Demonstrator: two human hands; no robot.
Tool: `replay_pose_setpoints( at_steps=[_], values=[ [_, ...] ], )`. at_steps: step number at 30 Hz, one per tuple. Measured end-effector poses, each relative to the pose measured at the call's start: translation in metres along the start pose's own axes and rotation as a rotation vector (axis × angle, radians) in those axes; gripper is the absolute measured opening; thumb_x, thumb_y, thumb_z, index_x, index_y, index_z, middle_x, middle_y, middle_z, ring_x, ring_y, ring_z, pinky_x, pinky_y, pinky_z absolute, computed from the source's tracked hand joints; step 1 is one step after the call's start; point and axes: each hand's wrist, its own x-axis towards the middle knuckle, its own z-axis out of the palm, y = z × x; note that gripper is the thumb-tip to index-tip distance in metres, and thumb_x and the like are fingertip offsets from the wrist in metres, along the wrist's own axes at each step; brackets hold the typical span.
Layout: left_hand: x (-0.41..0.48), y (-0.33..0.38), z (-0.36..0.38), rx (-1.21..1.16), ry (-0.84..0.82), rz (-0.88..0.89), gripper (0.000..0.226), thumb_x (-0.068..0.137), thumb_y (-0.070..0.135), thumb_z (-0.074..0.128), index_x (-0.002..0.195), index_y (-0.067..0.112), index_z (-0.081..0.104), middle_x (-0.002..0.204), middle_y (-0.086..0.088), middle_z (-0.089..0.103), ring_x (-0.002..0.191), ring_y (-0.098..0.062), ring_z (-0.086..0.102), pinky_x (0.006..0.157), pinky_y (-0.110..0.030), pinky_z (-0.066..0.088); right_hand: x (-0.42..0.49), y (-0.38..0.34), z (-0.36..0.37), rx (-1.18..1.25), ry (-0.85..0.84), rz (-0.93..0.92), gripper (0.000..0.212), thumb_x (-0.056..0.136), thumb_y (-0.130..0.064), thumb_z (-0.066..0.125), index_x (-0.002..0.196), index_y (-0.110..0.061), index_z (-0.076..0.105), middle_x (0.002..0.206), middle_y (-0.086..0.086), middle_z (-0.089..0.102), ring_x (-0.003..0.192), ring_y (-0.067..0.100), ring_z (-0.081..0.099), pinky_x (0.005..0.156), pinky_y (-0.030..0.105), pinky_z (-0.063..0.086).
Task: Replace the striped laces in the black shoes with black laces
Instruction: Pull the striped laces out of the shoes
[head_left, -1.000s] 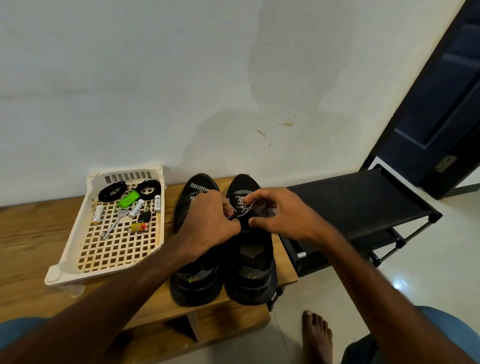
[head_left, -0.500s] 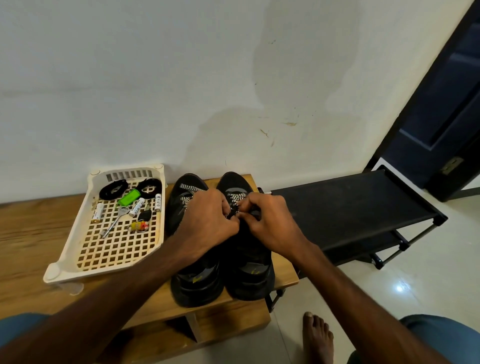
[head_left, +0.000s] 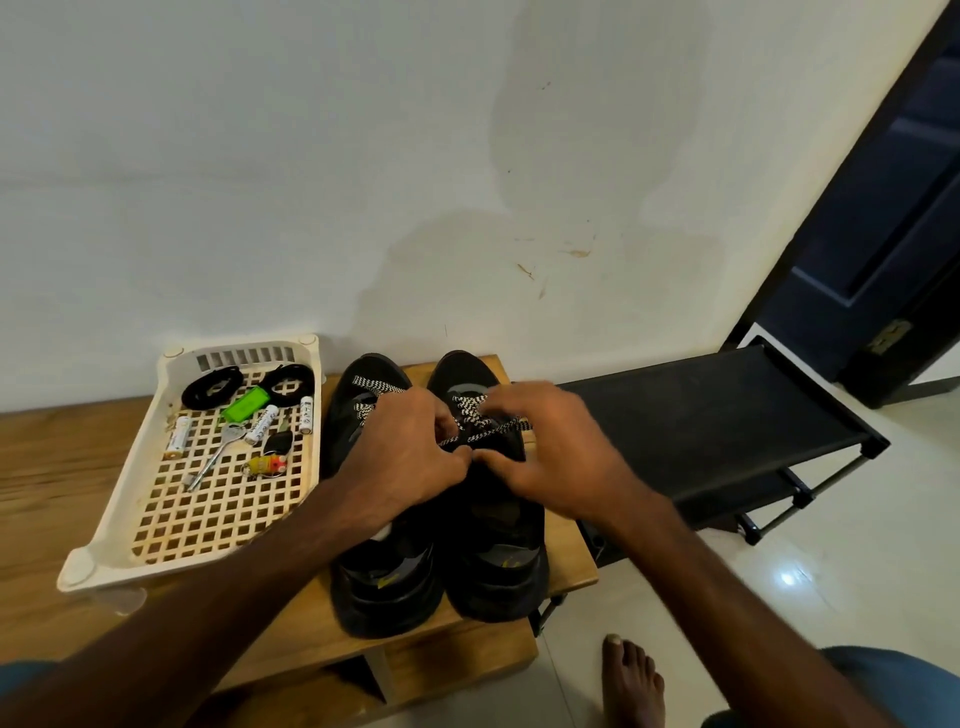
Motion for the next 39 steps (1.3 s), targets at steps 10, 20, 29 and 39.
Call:
replay_pose_setpoints(
  at_steps=[10, 20, 29, 39],
  values=[
    [-0.002, -0.002, 0.001, 0.014, -0.005, 0.006, 0.016, 0.082, 0.030, 0.080, 0.094, 0.018, 0.079, 0.081, 0.005, 0.074, 0.074, -0.005, 0.069, 0.075, -0.025, 0.061, 0.011, 0.007, -0.019, 0.366, 0.164, 0.248, 0.009, 0.087, -0.023, 0.080, 0.096, -0.023, 0.082, 0.096, -0.012, 0.079, 0.094, -0.002, 0.072, 0.093, 0.031, 0.060],
    [-0.011, 0.004, 0.008, 0.065, 0.109, 0.013, 0.034, 0.082, 0.044, 0.079, 0.105, 0.022, 0.064, 0.087, 0.012, 0.067, 0.082, -0.003, 0.064, 0.078, -0.024, 0.055, 0.004, 0.008, -0.020, 0.063, 0.013, 0.304, 0.083, 0.080, -0.054, 0.081, 0.149, -0.020, 0.049, 0.150, -0.002, 0.053, 0.134, 0.012, 0.049, 0.106, 0.031, 0.041],
    [0.000, 0.017, 0.021, 0.239, 0.135, 0.208, 0.044, 0.087, 0.023, 0.067, 0.130, 0.025, 0.058, 0.118, 0.000, 0.060, 0.107, -0.022, 0.062, 0.087, -0.039, 0.056, 0.005, -0.013, 0.007, -0.026, -0.032, 0.310, 0.033, 0.088, -0.021, 0.074, 0.121, -0.019, 0.069, 0.108, 0.000, 0.073, 0.095, 0.019, 0.071, 0.087, 0.038, 0.061],
    [0.015, -0.007, 0.012, -0.083, 0.060, -0.007, 0.035, 0.073, 0.019, 0.086, 0.103, 0.021, 0.068, 0.096, 0.012, 0.070, 0.088, 0.001, 0.065, 0.069, -0.004, 0.043, 0.014, 0.006, -0.005, 0.204, -0.056, 0.392, 0.034, 0.085, -0.014, 0.077, 0.115, -0.029, 0.075, 0.090, -0.005, 0.077, 0.082, 0.011, 0.074, 0.086, 0.044, 0.062]
  ],
)
